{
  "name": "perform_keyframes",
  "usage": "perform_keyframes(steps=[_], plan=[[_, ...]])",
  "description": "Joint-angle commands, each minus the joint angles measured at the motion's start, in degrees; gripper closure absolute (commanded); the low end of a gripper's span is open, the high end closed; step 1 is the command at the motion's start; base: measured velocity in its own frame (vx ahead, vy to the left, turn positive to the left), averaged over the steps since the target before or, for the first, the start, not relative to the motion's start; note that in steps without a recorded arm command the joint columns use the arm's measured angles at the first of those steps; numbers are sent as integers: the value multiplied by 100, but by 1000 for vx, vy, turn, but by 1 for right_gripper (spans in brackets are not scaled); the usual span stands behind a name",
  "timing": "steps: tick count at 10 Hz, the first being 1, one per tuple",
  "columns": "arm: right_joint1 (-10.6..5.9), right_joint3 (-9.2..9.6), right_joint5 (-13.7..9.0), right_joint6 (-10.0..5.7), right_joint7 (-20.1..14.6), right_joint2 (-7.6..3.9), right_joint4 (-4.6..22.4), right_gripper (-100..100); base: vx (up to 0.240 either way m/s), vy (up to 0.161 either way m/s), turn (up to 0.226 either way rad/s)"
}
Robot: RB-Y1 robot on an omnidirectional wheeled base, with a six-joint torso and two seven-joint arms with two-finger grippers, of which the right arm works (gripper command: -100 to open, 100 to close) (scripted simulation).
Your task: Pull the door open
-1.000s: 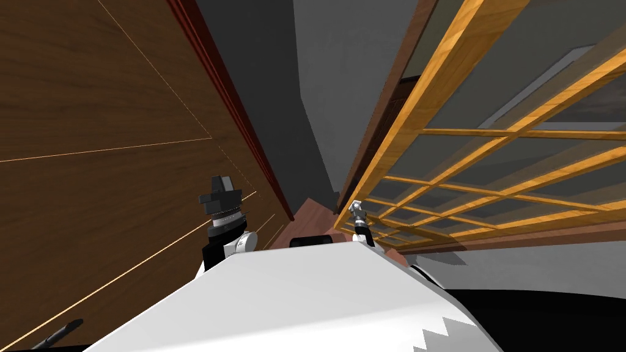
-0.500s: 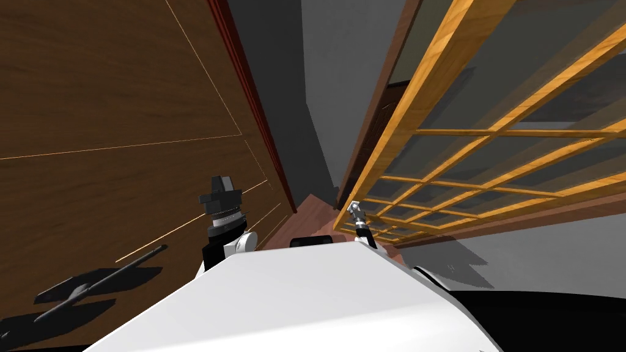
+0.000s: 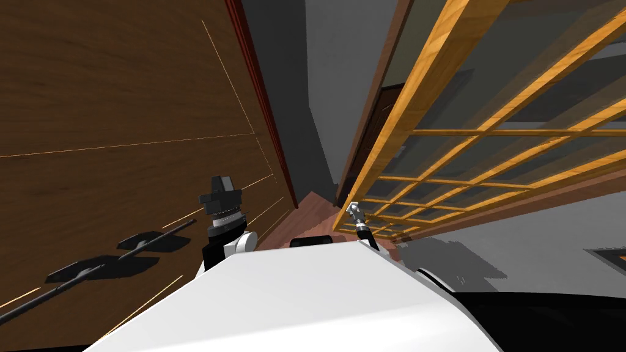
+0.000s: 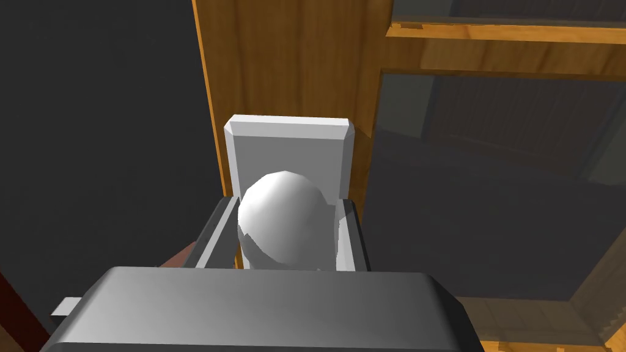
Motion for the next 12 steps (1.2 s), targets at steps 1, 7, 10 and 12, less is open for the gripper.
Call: perform_keyframes(steps=[1,7,10,12], plan=[[55,165,90,-102,-142,-93,-43,100,-257,-25,62],[279,543,301,-381,-449,-339,-117,100,-202,-38,49],[472,731,425,-745,-633,-497,-72,100,-69,-2,11],[627,883,524,-1037,-781,-624,-35,100,-76,-20,11]])
